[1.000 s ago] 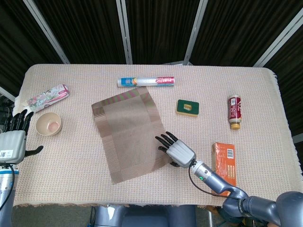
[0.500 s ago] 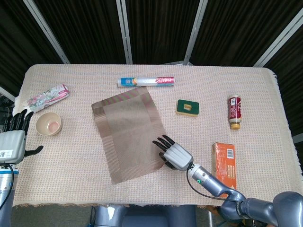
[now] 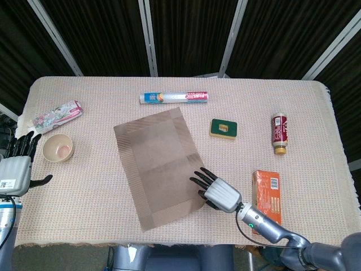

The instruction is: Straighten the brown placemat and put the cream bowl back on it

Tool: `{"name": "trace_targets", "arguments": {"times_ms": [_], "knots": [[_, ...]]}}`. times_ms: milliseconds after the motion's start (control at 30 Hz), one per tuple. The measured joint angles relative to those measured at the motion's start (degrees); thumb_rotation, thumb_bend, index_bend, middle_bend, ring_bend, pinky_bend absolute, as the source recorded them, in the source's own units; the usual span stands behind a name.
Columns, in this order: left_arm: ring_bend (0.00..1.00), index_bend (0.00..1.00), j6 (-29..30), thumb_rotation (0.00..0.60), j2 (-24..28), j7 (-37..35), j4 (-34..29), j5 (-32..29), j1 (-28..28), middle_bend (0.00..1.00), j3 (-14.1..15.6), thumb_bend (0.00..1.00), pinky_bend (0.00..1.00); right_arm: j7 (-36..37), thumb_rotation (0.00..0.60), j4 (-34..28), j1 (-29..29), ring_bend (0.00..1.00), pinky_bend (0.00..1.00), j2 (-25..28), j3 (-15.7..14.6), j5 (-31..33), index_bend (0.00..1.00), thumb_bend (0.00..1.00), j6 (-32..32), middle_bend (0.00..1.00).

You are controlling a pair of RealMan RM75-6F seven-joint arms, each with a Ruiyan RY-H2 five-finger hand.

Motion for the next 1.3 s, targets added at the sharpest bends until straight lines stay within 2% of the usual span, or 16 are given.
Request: {"name": "trace_targets", "arguments": {"times_ms": [167, 333, 667, 833, 900, 967, 1033, 1167, 1300], "knots": [[0.0, 0.0, -0.2, 0.6, 0.1, 0.1, -0.3, 0.3, 0.2, 0.0, 0.1, 0.06, 0.0, 0.2, 0.6, -0.2, -1.6, 0.0, 0.0, 7.6, -2.6, -4.1, 0.65, 0.39, 6.3, 0.12], [0.0, 0.0, -0.5, 0.6, -0.2, 0.5, -0.2, -0.1, 0.2, 0.0, 0.1, 0.06, 0.0, 0.0, 0.6, 3.8, -1.2, 0.0, 0.0, 12.3, -2.8, -5.8, 0.65, 0.39, 8.0, 0.12], [0.0, 0.0, -1.3, 0.6, -0.8, 1.3, 1.2, -1.9, 0.0, 0.0, -0.6, 0.06, 0.0, -4.3, 0.6, 17.7, 5.9, 0.0, 0.0, 12.4, -0.6, -8.8, 0.65, 0.38, 3.3, 0.12], [0.0, 0.0, -1.7, 0.6, -1.0, 1.4, 1.8, -2.5, 0.0, 0.0, -0.8, 0.06, 0.0, -7.0, 0.6, 24.2, 8.9, 0.0, 0.0, 11.7, -0.7, -10.8, 0.64, 0.36, 1.0, 0.12], [0.0, 0.0, -1.8, 0.6, -0.9, 1.3, 1.8, -2.4, 0.0, 0.0, -0.8, 0.06, 0.0, -7.6, 0.6, 26.1, 9.4, 0.0, 0.0, 11.5, -1.0, -11.4, 0.47, 0.3, 0.8, 0.11], [0.0, 0.0, -1.9, 0.6, -0.9, 1.3, 1.9, -2.2, 0.0, 0.0, -0.8, 0.06, 0.0, -8.0, 0.6, 27.8, 9.5, 0.0, 0.0, 11.3, -1.4, -11.8, 0.12, 0.1, 1.2, 0.04], [0.0, 0.0, -2.0, 0.6, -0.9, 1.2, 1.9, -2.1, 0.0, 0.0, -0.7, 0.06, 0.0, -8.2, 0.6, 28.4, 8.9, 0.0, 0.0, 11.1, -1.2, -11.1, 0.0, 0.0, 1.9, 0.0], [0.0, 0.0, -2.3, 0.6, -0.8, 1.0, 1.8, -1.3, 0.0, 0.0, -0.3, 0.06, 0.0, -9.5, 0.6, 27.4, 6.0, 0.0, 0.0, 10.9, 0.8, -6.8, 0.0, 0.0, 3.3, 0.0], [0.0, 0.0, -2.8, 0.6, -0.8, -0.1, 1.9, 0.9, -0.2, 0.0, 0.2, 0.06, 0.0, -9.5, 0.6, 21.7, 1.9, 0.0, 0.0, 11.9, 3.3, -0.6, 0.0, 0.0, 6.2, 0.0]]}}
